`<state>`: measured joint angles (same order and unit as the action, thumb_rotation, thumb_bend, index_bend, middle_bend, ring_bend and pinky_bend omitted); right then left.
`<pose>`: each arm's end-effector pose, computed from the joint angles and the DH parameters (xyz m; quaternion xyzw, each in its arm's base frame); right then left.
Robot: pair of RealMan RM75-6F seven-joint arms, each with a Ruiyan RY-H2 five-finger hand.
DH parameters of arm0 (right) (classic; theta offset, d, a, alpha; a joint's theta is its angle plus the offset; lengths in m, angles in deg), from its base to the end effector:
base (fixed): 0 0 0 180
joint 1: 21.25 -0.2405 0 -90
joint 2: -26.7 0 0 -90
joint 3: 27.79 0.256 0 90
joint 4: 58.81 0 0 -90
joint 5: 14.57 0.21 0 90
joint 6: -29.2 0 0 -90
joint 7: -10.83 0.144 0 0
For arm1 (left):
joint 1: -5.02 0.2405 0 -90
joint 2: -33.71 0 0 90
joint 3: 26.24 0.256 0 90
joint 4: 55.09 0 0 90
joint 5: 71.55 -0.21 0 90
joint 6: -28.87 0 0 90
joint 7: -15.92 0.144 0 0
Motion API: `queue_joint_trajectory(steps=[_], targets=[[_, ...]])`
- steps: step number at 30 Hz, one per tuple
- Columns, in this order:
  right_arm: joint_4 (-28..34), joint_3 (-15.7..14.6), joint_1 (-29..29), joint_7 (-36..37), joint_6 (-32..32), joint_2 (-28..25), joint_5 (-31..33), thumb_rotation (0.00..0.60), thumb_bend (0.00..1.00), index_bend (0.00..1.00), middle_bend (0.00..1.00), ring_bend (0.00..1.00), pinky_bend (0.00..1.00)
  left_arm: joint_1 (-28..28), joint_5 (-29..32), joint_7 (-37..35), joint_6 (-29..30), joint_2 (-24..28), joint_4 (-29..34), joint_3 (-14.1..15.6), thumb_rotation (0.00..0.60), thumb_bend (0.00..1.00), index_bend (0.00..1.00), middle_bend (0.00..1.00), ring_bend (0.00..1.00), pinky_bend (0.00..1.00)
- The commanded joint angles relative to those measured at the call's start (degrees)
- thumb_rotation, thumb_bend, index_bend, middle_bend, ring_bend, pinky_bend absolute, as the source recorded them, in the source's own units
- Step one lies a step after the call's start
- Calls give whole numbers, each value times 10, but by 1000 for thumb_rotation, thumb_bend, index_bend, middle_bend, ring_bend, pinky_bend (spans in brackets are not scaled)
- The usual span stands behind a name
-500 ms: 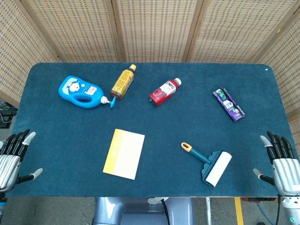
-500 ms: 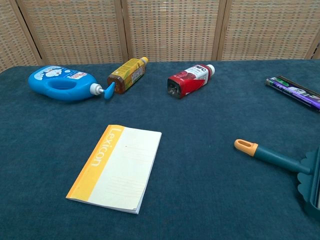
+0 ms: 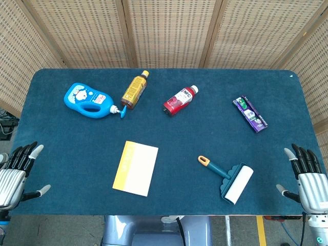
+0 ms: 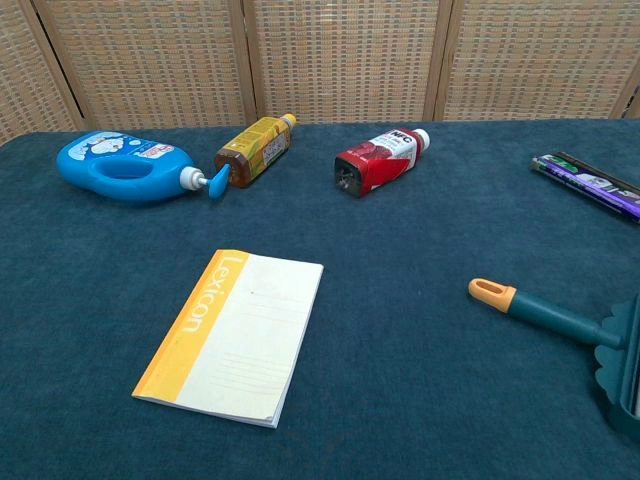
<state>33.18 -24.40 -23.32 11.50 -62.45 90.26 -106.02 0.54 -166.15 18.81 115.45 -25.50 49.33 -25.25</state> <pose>-0.3013 -0.1668 0.1735 0.5895 -0.3437 0.4279 0.5926 -0.2600 0.1604 0.1565 -0.6296 -0.3885 -0.4244 0.5221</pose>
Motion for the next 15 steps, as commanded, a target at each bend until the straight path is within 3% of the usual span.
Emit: queue_joint_trajectory(steps=[1,2,3,6,8,11,15], targets=[[-1,1,1,2,1,-1,4,600,0,0,0,0,0,-17,-7,-3,-11,-21,-1,-9,600,77,0,187,145,29],[-2,1,1,4,2,-1,5,600,0,0,0,0,0,-28,-6,-8,-26,-31,0,-13,600,167,0,368,301,126],[-3,2,0,6,3,-1,7,600,0,0,0,0,0,-41,-5,-16,-46,-39,1,-15,600,274,0,553,481,292],[-5,3,-2,9,8,-1,10,600,0,0,0,0,0,-82,2,-37,-111,-54,-1,-20,600,547,0,812,792,781],[-5,4,-3,8,10,0,12,600,0,0,0,0,0,-121,24,-40,-182,-64,5,-24,600,723,0,895,890,952],[-6,5,-4,5,14,2,16,600,0,0,0,0,0,-175,76,-40,-293,-69,25,-28,600,891,0,953,948,1000],[-8,6,-6,3,18,3,20,600,0,0,0,0,0,-228,148,-38,-396,-72,43,-35,600,946,0,967,962,1000]])
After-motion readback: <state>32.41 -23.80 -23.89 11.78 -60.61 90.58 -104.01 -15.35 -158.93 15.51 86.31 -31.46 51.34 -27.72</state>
